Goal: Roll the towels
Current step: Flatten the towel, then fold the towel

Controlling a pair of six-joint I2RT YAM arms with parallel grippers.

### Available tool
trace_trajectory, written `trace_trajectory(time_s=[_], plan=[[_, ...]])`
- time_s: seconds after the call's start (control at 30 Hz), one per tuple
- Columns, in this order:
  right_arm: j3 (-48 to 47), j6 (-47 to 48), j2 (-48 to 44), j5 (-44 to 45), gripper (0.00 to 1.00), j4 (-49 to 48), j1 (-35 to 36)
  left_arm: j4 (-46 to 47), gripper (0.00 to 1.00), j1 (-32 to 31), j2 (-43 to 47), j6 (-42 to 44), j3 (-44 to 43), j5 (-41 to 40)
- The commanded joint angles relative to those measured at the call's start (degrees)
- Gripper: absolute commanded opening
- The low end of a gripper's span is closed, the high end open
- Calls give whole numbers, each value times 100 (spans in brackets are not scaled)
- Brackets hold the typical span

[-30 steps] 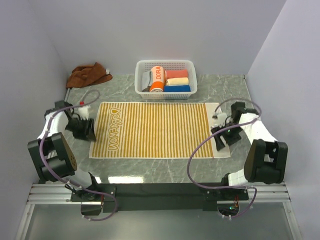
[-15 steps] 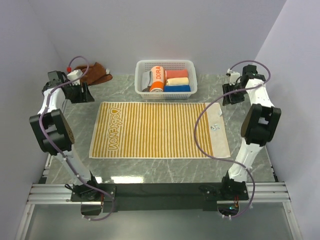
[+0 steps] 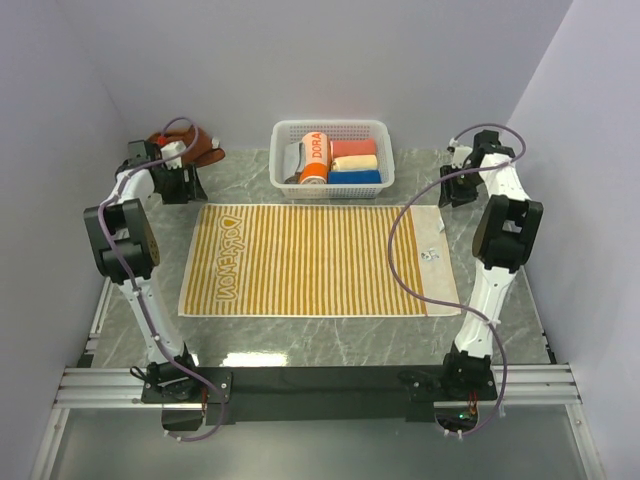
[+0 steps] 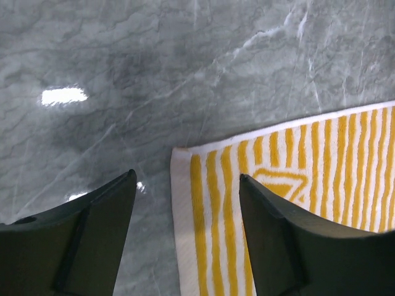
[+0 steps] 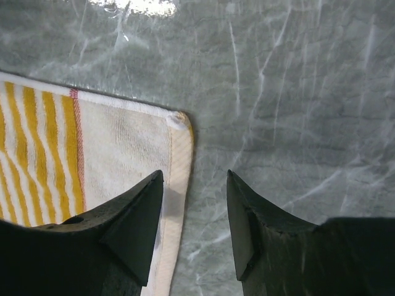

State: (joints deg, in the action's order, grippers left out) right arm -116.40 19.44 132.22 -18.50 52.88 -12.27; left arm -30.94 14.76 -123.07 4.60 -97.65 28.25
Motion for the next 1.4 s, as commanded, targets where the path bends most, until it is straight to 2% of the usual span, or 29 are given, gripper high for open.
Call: trace_trajectory(time_s=[0.0,0.3,0.5,0.63,0.83,0.93,1.17,1.3,1.37], plan=[[-313,-213,180,119,52,-208,216,114,74,-70,-68,-170,-377,-100],[-700,-362,717,409,49,-296,401,-96,75,-114,-270,-30,-588,-197],[-814,-248,840,549,32,-156,463,-368,76,-272,-534,199,-835,-276],[-612,-178,726,514,0,-190,463,-378,76,-439,-631,226,-826,-469],[-533,-134,568,453,0,-234,463,-369,72,-580,-885,138,-914,-751],[-515,-134,471,383,0,-226,463,-431,64,-606,-903,111,-932,-742],[-471,-81,199,312,0,-226,454,-325,19,-606,-640,41,-888,-724],[-454,-28,32,242,0,-191,428,-325,2,-571,-499,-12,-932,-645],[-428,-19,-82,207,0,-191,410,-299,0,-554,-403,-21,-923,-628]])
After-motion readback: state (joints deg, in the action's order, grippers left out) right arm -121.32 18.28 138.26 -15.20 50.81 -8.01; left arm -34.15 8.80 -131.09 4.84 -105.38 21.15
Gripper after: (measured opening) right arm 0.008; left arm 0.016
